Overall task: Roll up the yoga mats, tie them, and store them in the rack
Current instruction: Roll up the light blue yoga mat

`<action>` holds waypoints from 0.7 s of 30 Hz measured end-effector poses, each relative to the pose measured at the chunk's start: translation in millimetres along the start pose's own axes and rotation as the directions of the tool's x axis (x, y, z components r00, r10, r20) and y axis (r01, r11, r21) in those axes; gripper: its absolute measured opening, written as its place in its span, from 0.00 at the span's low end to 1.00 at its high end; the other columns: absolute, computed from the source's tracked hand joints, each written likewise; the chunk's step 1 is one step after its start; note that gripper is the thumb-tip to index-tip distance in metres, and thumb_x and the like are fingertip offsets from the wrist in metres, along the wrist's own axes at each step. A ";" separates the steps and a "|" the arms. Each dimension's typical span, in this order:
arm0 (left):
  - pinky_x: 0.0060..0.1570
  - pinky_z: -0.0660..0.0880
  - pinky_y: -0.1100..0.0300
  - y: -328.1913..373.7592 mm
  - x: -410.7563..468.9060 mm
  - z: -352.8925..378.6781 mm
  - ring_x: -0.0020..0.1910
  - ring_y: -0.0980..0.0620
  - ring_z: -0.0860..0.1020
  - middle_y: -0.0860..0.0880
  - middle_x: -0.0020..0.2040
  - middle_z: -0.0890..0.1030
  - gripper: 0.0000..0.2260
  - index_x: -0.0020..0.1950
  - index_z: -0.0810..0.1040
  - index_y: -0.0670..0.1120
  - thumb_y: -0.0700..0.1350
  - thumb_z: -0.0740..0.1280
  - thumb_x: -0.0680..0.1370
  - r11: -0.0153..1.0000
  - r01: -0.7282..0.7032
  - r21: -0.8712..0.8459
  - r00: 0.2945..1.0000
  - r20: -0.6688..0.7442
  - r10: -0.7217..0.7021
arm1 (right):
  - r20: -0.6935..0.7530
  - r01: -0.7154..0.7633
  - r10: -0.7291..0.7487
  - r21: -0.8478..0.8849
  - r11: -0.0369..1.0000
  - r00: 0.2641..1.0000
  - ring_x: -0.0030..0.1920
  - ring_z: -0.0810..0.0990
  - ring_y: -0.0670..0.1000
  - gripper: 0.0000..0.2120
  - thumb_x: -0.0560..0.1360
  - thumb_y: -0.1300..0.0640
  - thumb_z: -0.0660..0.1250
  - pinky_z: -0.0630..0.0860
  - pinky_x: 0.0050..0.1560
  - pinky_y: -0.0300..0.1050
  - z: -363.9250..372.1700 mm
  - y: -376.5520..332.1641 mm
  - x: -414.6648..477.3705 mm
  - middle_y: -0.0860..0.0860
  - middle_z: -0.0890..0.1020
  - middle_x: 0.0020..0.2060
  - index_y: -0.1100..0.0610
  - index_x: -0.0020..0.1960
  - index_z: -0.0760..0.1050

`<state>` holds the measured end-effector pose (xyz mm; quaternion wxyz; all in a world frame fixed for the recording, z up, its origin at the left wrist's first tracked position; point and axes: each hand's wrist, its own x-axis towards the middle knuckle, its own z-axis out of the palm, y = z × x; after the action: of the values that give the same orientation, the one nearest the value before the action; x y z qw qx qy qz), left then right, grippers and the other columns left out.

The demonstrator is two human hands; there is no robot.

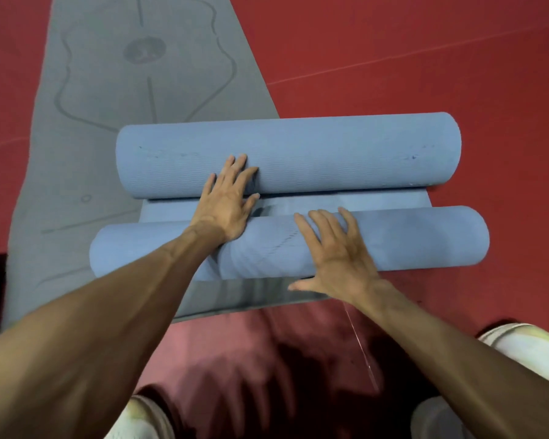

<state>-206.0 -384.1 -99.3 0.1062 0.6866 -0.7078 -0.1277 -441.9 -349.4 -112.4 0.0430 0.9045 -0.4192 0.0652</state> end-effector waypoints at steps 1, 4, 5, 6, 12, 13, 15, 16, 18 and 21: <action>0.75 0.45 0.49 -0.3 1.3 0.4 0.78 0.53 0.44 0.52 0.79 0.49 0.23 0.77 0.57 0.50 0.51 0.56 0.82 1.000 -0.001 0.004 1.000 -0.016 0.001 | 0.052 0.004 -0.003 -0.009 1.000 0.999 0.63 0.74 0.60 0.61 0.46 0.29 0.76 0.57 0.70 0.62 0.1 1.9 1.1 0.61 0.75 0.61 0.62 0.70 0.68; 0.75 0.48 0.49 1.7 2.0 0.4 0.78 0.52 0.46 0.52 0.79 0.51 0.22 0.76 0.59 0.50 0.49 0.56 0.82 1.000 0.004 0.018 0.999 -0.049 -0.003 | 0.128 -0.020 0.017 0.018 1.000 0.992 0.62 0.75 0.60 0.65 0.37 0.37 0.81 0.67 0.67 0.59 2.4 4.3 6.9 0.61 0.75 0.60 0.62 0.69 0.69; 0.75 0.49 0.50 3.3 2.1 -0.2 0.78 0.52 0.46 0.51 0.79 0.52 0.22 0.76 0.59 0.49 0.49 0.56 0.82 1.000 0.002 0.022 0.999 -0.050 -0.001 | 0.135 -0.031 0.026 0.033 0.999 0.990 0.60 0.76 0.60 0.63 0.37 0.39 0.82 0.70 0.64 0.57 2.1 4.8 9.4 0.61 0.75 0.59 0.62 0.68 0.69; 0.75 0.50 0.50 5.1 1.2 -1.2 0.78 0.51 0.47 0.50 0.79 0.52 0.22 0.76 0.60 0.49 0.49 0.56 0.82 1.000 0.003 0.022 0.999 -0.050 -0.002 | 0.135 -0.037 0.031 0.045 0.998 0.990 0.58 0.77 0.60 0.61 0.38 0.42 0.83 0.72 0.62 0.55 0.8 5.7 13.1 0.60 0.76 0.58 0.62 0.67 0.70; 0.75 0.49 0.52 11.4 -27.6 -3.9 0.77 0.56 0.47 0.56 0.79 0.51 0.22 0.78 0.56 0.51 0.50 0.49 0.83 0.996 0.059 0.066 0.997 0.037 -0.061 | 0.281 -0.036 -0.009 0.155 0.987 0.960 0.58 0.76 0.54 0.51 0.50 0.43 0.78 0.68 0.61 0.47 -15.5 21.9 39.5 0.50 0.77 0.58 0.58 0.70 0.67; 0.75 0.48 0.53 12.0 -33.9 -4.3 0.77 0.57 0.48 0.57 0.78 0.52 0.22 0.78 0.55 0.51 0.50 0.49 0.83 0.995 0.061 0.073 0.997 0.042 -0.064 | 0.302 -0.035 -0.016 0.163 0.986 0.953 0.57 0.76 0.52 0.50 0.52 0.42 0.77 0.68 0.60 0.46 -17.6 23.7 40.8 0.48 0.77 0.57 0.56 0.69 0.66; 0.75 0.48 0.53 15.5 -48.1 -6.0 0.77 0.58 0.48 0.57 0.78 0.51 0.22 0.78 0.55 0.52 0.51 0.47 0.83 0.995 0.061 0.073 0.995 0.068 -0.066 | 0.333 -0.035 -0.031 0.191 0.981 0.942 0.57 0.76 0.51 0.47 0.52 0.41 0.76 0.70 0.58 0.46 -21.7 24.5 39.8 0.46 0.78 0.57 0.54 0.68 0.67; 0.75 0.47 0.53 18.6 -56.5 -6.8 0.77 0.58 0.47 0.58 0.78 0.50 0.22 0.78 0.55 0.52 0.52 0.46 0.83 0.995 0.064 0.071 0.993 0.092 -0.070 | 0.349 -0.037 -0.038 0.208 0.977 0.936 0.56 0.77 0.51 0.46 0.51 0.42 0.76 0.71 0.57 0.46 -24.0 24.1 37.5 0.46 0.78 0.56 0.53 0.67 0.67; 0.74 0.46 0.53 26.2 -76.8 -8.2 0.77 0.58 0.46 0.59 0.78 0.49 0.26 0.78 0.54 0.53 0.56 0.40 0.81 0.994 0.070 0.086 0.988 0.130 -0.081 | 0.374 -0.045 -0.049 0.238 0.970 0.926 0.54 0.77 0.50 0.43 0.51 0.43 0.76 0.71 0.52 0.43 -29.5 22.6 29.9 0.45 0.79 0.54 0.51 0.64 0.69; 0.74 0.45 0.52 34.1 -109.3 -6.7 0.77 0.57 0.46 0.59 0.78 0.49 0.34 0.78 0.54 0.55 0.59 0.31 0.74 0.988 0.076 0.135 0.987 0.134 -0.094 | 0.444 -0.063 -0.062 0.262 0.963 0.894 0.54 0.77 0.50 0.41 0.52 0.41 0.78 0.67 0.48 0.40 -41.4 16.6 20.2 0.44 0.79 0.54 0.50 0.62 0.69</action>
<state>-232.2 -274.3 -79.1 0.0061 0.7110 -0.6903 -0.1337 -445.1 -369.8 -68.0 -0.1781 0.8922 -0.4054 -0.0887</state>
